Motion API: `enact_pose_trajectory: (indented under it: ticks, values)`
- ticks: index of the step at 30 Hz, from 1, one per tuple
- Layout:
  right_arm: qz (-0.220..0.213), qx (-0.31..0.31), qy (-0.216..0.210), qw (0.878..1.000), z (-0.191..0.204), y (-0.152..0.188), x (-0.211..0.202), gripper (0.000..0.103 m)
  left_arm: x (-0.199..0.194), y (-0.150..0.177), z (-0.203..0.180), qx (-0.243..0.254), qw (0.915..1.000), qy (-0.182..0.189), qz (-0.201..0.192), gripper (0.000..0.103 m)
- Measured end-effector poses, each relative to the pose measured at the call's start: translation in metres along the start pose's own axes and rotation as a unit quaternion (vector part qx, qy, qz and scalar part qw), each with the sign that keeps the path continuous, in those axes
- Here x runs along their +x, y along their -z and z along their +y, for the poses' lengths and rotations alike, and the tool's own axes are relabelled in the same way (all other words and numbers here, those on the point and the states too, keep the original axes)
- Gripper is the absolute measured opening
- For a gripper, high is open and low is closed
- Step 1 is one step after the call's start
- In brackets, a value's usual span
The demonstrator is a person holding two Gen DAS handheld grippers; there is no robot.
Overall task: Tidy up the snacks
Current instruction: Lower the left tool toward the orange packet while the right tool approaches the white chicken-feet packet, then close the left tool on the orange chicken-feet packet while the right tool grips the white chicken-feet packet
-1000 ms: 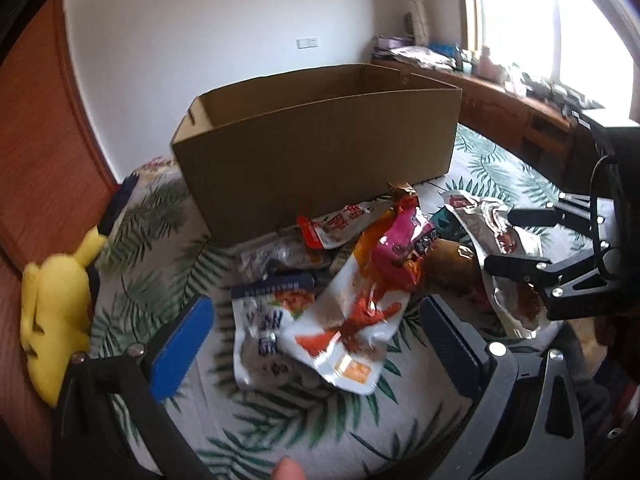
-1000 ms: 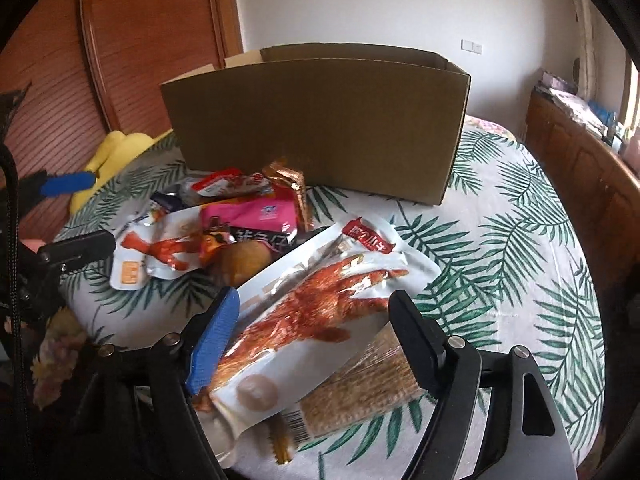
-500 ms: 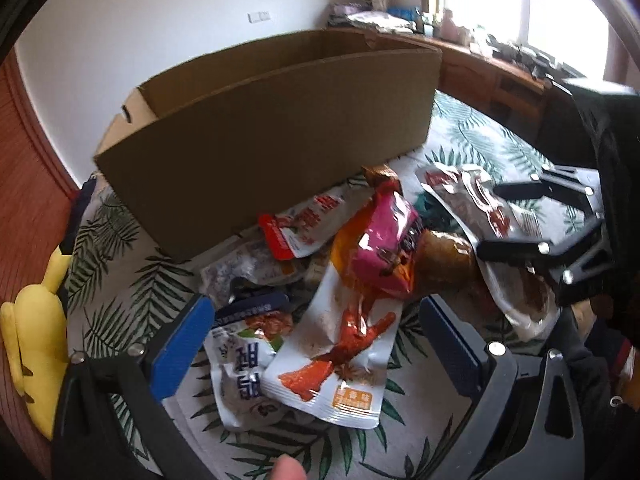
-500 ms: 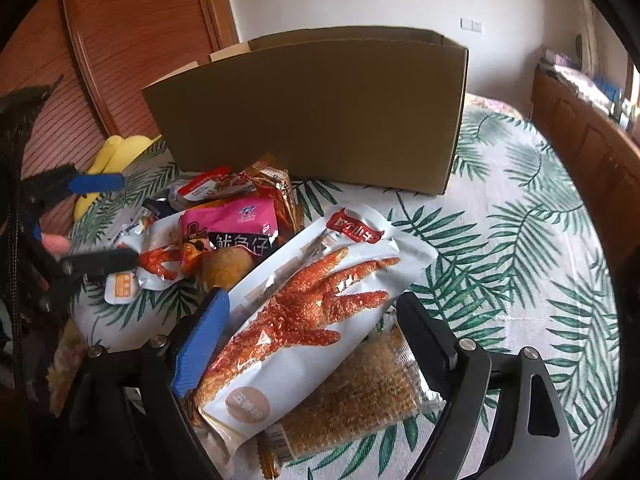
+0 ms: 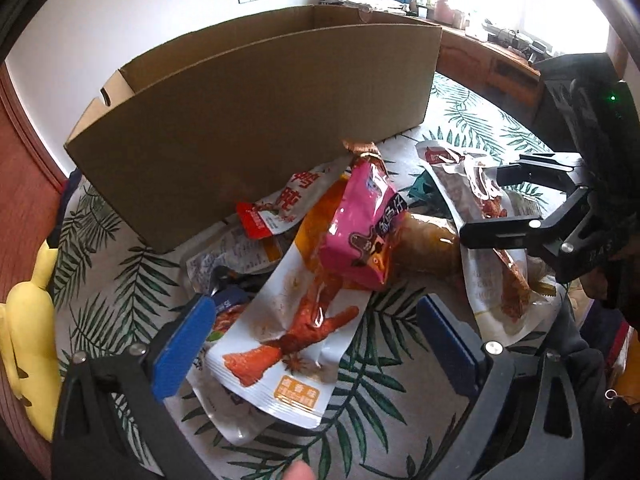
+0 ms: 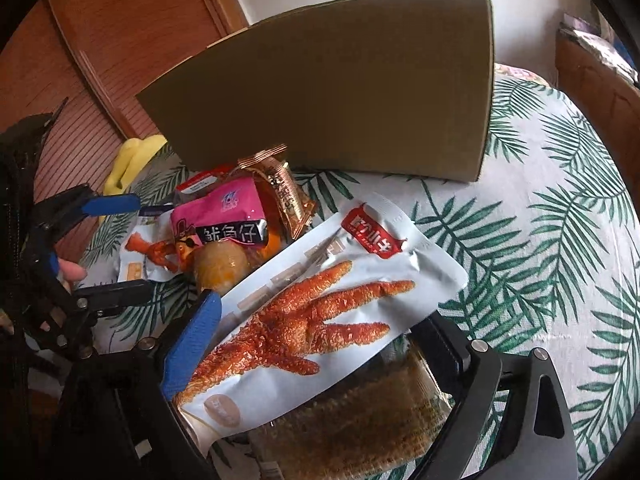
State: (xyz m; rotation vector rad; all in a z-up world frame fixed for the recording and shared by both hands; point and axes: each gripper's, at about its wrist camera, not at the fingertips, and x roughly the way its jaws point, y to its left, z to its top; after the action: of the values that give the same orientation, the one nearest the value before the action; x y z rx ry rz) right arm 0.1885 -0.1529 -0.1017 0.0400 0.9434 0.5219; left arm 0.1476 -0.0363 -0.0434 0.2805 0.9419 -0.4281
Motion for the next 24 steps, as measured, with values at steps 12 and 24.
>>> enact_pose_trajectory:
  ticks: [12,24]
  values:
    - [-0.005,0.014,-0.026,1.0,-0.013,0.007,-0.005,0.033,-0.001,0.005,0.025,-0.017,0.9996,0.023,0.002,0.095]
    - [-0.044,-0.012,-0.017,0.999,-0.006,0.003,-0.032,0.021,0.003,-0.002,0.03,0.013,0.999,0.042,0.011,0.051]
